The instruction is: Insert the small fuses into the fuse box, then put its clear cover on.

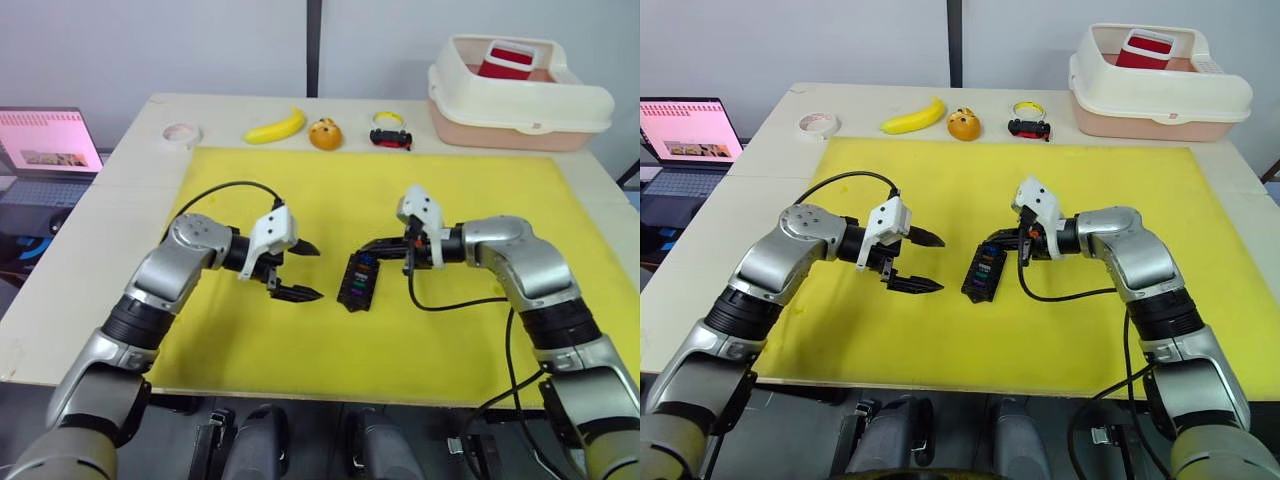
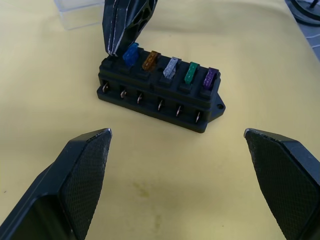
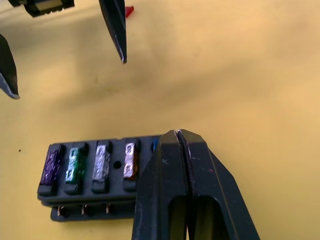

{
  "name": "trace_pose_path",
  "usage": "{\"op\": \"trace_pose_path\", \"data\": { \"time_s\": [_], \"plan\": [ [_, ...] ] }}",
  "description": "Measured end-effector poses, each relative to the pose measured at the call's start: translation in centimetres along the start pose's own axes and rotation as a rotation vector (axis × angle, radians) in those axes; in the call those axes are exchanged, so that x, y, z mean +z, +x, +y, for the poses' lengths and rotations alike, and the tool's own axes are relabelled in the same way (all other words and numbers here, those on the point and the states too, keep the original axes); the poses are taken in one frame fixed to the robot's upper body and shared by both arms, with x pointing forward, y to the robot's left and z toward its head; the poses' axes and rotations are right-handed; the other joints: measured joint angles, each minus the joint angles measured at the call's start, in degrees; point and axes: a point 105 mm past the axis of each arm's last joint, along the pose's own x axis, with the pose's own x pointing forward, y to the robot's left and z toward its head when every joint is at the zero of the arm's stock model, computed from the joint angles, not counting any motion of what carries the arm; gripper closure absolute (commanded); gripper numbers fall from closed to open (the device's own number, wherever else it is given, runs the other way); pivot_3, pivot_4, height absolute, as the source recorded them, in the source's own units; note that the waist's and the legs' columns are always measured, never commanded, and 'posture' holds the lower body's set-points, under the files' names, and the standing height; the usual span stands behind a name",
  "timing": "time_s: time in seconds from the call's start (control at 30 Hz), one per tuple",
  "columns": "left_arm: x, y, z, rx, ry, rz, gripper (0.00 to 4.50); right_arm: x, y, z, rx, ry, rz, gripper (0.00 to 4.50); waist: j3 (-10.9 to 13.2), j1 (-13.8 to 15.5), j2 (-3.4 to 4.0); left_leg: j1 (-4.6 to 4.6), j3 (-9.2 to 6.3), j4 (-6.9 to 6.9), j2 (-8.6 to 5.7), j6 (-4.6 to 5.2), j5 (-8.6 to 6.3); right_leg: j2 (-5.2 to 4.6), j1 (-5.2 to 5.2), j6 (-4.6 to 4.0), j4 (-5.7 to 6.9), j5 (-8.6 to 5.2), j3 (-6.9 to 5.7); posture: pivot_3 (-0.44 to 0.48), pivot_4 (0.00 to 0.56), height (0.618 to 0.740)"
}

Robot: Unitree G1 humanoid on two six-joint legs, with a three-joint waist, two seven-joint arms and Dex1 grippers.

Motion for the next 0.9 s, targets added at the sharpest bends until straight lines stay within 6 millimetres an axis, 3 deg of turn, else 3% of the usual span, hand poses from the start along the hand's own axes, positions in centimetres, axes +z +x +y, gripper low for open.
{"op": "trace_pose_path", "data": {
  "time_s": [0.47,0.9],
  "plan": [
    [-0.6,0.2,-1.0,-0.012,-0.003,0.002,0.00,-0.7,0.1,0.5,-0.033,-0.049,-0.018,4.47,0.0,0.0,0.00,0.24,-0.03,-0.01,0.00,0.00,0.00,0.01,0.29,0.00,-0.06,0.00,-0.02,0.000,0.150,0.740],
    [-0.6,0.2,-1.0,-0.009,-0.002,0.001,0.00,0.9,0.4,1.0,0.017,0.002,-0.046,4.47,0.0,0.1,0.00,0.25,-0.03,-0.02,0.00,0.00,0.00,-0.02,0.30,0.00,-0.07,0.00,-0.02,0.000,0.150,0.740]
  ]
}}
